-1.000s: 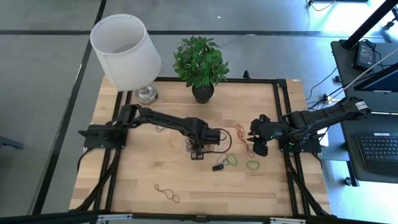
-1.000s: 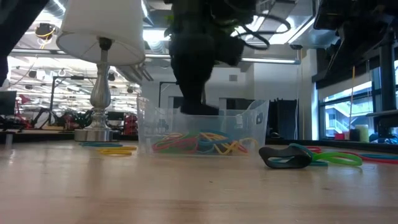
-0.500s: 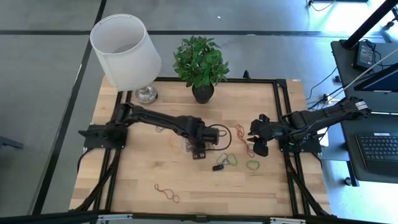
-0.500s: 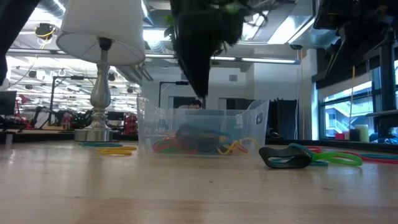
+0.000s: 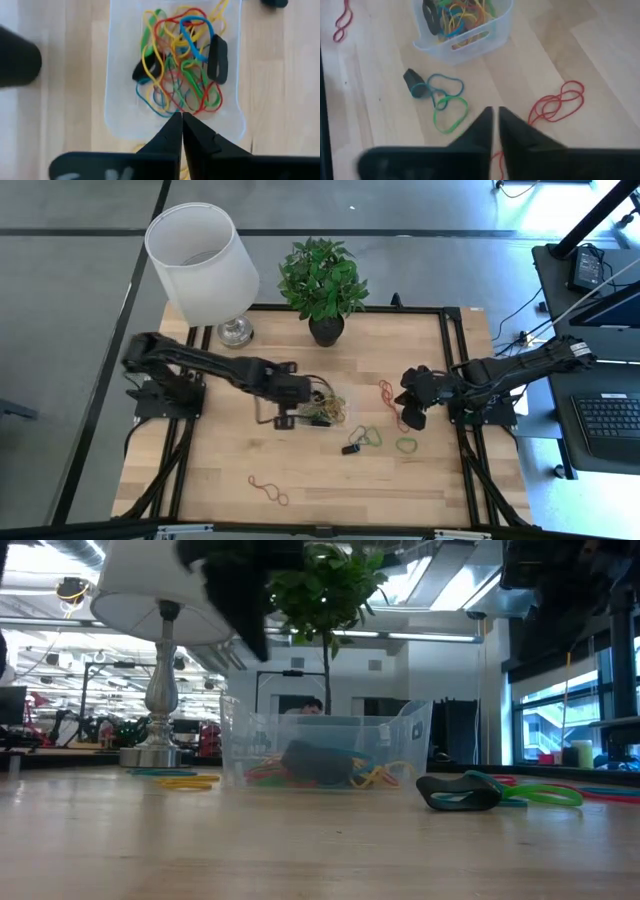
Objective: Pick and place rubber bands into bin
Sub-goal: Put the left green rubber band into the transparent container
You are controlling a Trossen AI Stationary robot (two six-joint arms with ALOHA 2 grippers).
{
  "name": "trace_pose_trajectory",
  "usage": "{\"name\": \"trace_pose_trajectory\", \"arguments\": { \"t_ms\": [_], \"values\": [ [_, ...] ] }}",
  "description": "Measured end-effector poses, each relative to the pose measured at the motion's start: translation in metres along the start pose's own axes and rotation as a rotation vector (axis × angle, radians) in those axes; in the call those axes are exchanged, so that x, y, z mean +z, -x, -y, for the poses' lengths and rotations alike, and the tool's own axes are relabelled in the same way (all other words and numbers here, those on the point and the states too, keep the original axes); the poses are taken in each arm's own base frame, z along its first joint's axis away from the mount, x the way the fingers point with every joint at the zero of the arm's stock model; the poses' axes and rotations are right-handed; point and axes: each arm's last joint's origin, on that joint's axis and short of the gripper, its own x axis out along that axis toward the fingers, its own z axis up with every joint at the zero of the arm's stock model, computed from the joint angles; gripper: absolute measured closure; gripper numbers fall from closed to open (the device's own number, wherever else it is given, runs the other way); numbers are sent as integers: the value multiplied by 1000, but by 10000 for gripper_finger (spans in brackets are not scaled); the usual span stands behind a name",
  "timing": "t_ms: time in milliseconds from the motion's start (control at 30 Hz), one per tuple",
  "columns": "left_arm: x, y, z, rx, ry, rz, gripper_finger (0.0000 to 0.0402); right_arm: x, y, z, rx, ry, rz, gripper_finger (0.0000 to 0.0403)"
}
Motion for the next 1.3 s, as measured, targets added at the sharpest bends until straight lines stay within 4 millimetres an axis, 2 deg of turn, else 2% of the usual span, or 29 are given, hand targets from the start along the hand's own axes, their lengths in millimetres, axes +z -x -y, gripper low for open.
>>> {"name": "trace_pose_trajectory", "arguments": {
  "t_ms": [67,200,333,433,600,867,1033,1300],
  "values": [
    [-22,3,-3,-13,48,65,397,3,-1,-3,-2,-29,-5,392],
    [-64,11,-9,-37,96,161,400,8,-5,-15,-30,-111,-58,395],
    [-100,22,-16,-21,113,224,399,7,-16,-28,-132,-207,-181,398],
    [-121,27,-21,-9,115,256,399,4,-29,-37,-195,-256,-258,393],
    [-145,36,-29,8,93,307,398,6,-62,-52,-176,-265,-249,391],
    [-158,48,-35,27,46,375,398,1,-113,-64,-158,-139,-262,390],
    [-160,52,-36,23,15,398,398,-10,-133,-62,-205,-122,-336,385],
    [-160,52,-35,9,-11,399,398,-16,-151,-63,-224,-121,-349,314]
  ]
}}
